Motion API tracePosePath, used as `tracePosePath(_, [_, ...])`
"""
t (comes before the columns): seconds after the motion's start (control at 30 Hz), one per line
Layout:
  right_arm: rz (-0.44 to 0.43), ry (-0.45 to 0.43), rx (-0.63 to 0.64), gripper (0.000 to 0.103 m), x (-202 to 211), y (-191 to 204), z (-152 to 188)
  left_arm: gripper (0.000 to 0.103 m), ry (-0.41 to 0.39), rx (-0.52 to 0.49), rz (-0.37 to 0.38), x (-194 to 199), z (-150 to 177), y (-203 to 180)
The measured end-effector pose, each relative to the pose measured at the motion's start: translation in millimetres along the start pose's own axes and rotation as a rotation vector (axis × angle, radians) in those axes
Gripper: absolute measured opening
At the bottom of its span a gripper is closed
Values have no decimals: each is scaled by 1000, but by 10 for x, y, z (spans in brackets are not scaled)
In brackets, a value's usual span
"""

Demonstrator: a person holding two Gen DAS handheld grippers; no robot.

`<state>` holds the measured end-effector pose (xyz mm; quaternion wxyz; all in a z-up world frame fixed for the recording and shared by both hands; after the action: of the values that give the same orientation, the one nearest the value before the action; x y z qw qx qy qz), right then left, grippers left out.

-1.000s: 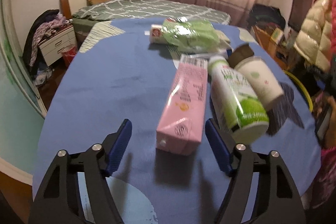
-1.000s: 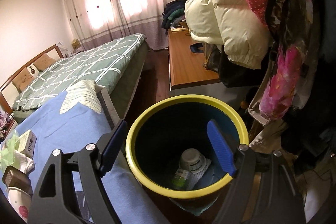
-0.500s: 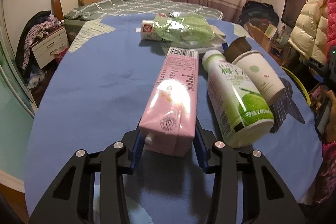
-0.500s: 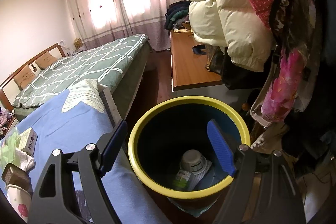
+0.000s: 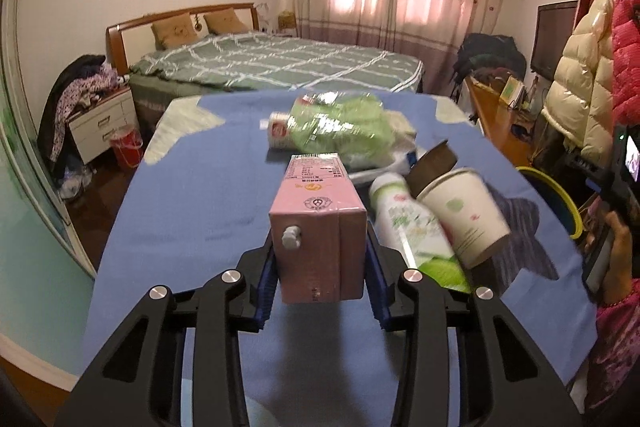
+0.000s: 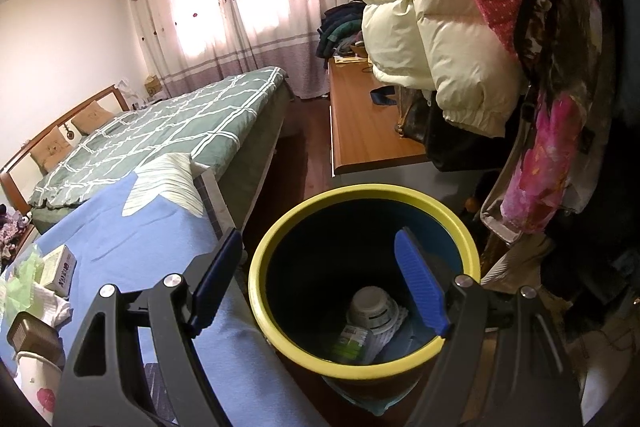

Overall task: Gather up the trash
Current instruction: 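Carry the pink carton over the bin and release it with the left tool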

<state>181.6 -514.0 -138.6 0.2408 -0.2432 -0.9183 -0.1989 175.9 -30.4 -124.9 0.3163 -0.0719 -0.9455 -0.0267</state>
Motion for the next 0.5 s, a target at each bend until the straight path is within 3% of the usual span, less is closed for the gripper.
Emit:
tracePosePath(0.27, [-17, -12, -9, 74, 35, -15, -9, 38, -58, -41, 52, 161, -298, -355])
tracePosePath(0.5, [-32, -21, -23, 74, 73, -45, -5, 38, -73, -110, 165, 125, -556, -1051])
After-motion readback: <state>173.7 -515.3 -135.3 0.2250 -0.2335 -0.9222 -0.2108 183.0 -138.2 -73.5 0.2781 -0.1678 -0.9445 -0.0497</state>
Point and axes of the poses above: each gripper's, at about its wrist camera, not at the fingertips, and x roughly against the way its jaws point, y to its left, z to its underside, the point moved 6 cm from there along -x, roughly the way its jaws point, and after that the axes turned 6 degrees about -z, right-handed, at the moved point
